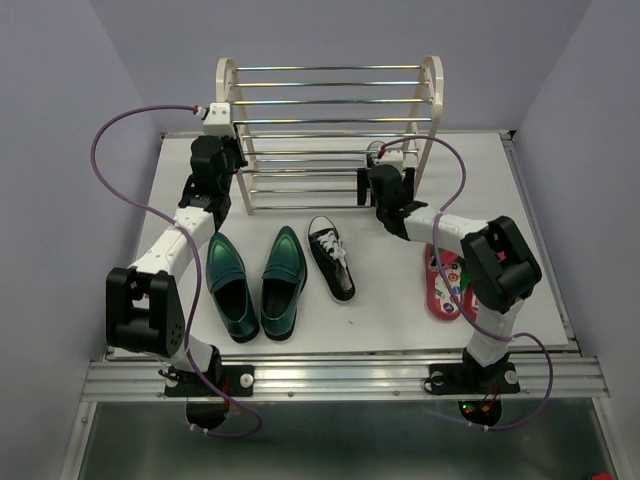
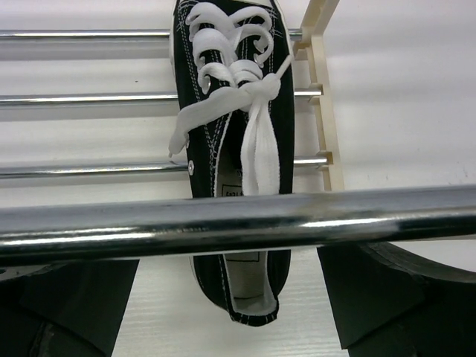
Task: Place and organize the shoes onto the shoe shelf
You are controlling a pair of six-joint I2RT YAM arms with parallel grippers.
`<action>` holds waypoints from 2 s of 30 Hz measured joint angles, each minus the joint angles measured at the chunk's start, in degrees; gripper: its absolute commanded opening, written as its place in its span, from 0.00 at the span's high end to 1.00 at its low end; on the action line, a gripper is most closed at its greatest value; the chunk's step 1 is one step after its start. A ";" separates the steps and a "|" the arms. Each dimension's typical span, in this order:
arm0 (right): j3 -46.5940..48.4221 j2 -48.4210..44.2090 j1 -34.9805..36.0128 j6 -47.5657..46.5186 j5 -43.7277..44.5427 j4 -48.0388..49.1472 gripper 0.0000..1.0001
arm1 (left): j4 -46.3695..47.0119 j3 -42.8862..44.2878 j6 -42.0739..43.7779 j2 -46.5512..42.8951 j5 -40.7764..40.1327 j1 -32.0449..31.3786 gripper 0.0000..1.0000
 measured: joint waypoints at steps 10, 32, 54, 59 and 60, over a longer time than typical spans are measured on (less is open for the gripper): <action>-3.98 -8.13 0.00 1.70 -5.07 -2.91 0.00 | -0.02 0.00 0.04 0.00 0.68 0.17 0.79; -10.56 -19.71 16.33 7.21 -25.57 -25.16 0.00 | -0.11 0.00 -0.42 0.02 0.81 0.20 0.79; -10.34 -12.81 22.99 10.03 -21.99 -27.58 0.47 | -0.07 0.02 -0.66 0.13 0.83 0.22 0.79; -10.01 -12.74 23.65 10.73 -20.50 -28.44 0.67 | 0.15 0.02 -0.70 0.24 0.83 0.22 0.80; -9.92 -12.68 23.65 10.88 -20.31 -28.57 0.71 | 0.17 0.02 -0.72 0.26 0.83 0.22 0.80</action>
